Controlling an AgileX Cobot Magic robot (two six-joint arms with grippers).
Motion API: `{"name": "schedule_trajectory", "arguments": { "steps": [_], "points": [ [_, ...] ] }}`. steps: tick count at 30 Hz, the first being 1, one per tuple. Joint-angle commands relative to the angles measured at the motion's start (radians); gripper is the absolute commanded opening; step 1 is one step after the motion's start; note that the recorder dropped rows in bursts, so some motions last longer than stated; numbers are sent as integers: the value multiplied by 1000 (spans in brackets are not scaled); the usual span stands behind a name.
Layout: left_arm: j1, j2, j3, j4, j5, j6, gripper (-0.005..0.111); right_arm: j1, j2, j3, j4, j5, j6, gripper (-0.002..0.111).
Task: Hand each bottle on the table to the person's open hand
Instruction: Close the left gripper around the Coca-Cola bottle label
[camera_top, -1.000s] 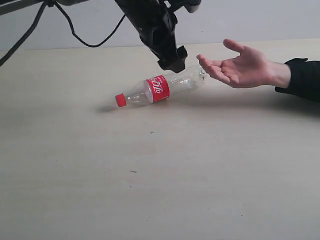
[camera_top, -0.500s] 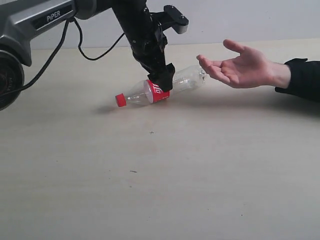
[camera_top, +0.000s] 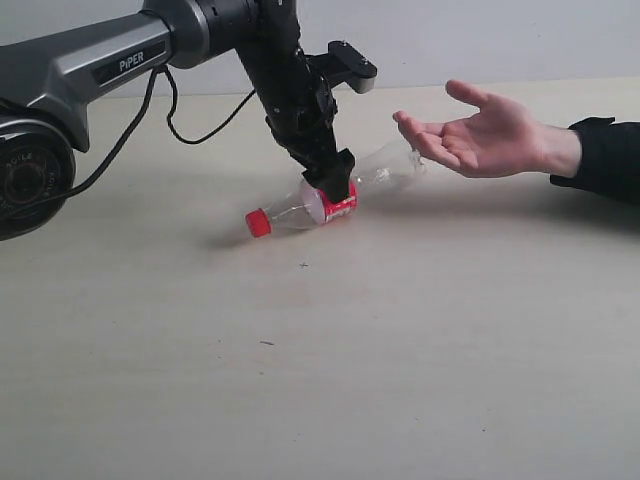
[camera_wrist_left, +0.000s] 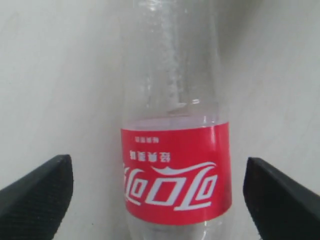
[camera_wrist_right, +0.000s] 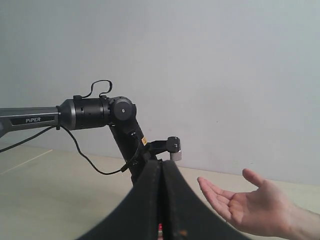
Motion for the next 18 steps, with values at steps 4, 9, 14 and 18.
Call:
{"name": "schedule_trajectory", "arguments": {
  "steps": [4, 9, 14, 18],
  "points": [
    [-15, 5, -8, -6, 14, -5, 88, 3, -3, 5, -5, -9, -5, 0],
    [-19, 29, -8, 17, 12, -5, 88, 3, -3, 5, -5, -9, -5, 0],
    [-19, 43, -8, 41, 8, -8, 88, 3, -3, 5, -5, -9, -7, 0],
    [-19, 43, -8, 41, -3, -9, 88, 3, -3, 5, -5, -9, -7, 0]
  ]
}}
